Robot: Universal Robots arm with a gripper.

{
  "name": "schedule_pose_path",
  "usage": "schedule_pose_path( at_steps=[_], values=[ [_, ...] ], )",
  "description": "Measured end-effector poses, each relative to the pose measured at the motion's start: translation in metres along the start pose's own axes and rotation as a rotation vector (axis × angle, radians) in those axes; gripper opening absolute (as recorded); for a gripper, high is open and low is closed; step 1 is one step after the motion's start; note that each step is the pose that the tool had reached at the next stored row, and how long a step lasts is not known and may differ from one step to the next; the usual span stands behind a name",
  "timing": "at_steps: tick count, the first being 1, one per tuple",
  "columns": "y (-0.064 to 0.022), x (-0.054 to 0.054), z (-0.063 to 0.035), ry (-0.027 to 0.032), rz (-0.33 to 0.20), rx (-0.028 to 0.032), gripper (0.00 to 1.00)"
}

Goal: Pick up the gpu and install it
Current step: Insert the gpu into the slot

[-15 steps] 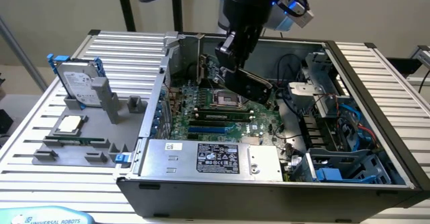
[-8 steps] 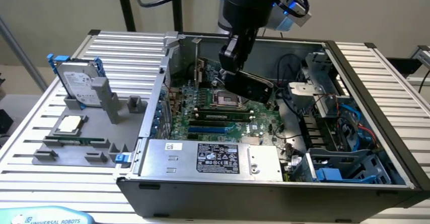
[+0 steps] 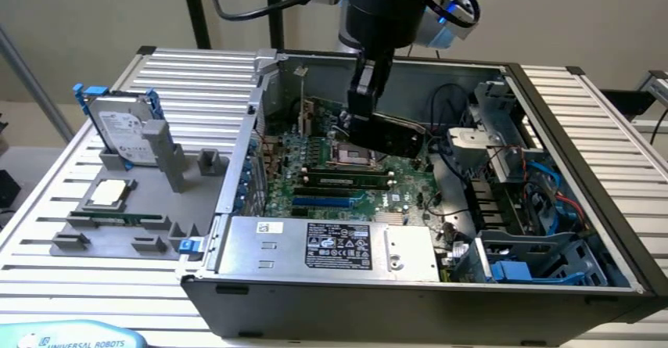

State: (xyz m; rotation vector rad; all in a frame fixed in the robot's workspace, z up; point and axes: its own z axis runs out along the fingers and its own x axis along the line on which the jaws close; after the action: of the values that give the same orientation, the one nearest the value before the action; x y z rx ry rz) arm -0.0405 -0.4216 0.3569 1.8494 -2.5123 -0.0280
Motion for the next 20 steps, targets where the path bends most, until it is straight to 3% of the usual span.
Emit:
schedule_pose_path(
  at_steps=[11, 20],
  values=[
    [-0.0001, 0.0, 0.0115, 0.0044, -0.195, 0.0028, 0.27],
    [0.0151, 0.009, 0.0281, 0.0008, -0.221, 0.0036, 0.27]
  ],
)
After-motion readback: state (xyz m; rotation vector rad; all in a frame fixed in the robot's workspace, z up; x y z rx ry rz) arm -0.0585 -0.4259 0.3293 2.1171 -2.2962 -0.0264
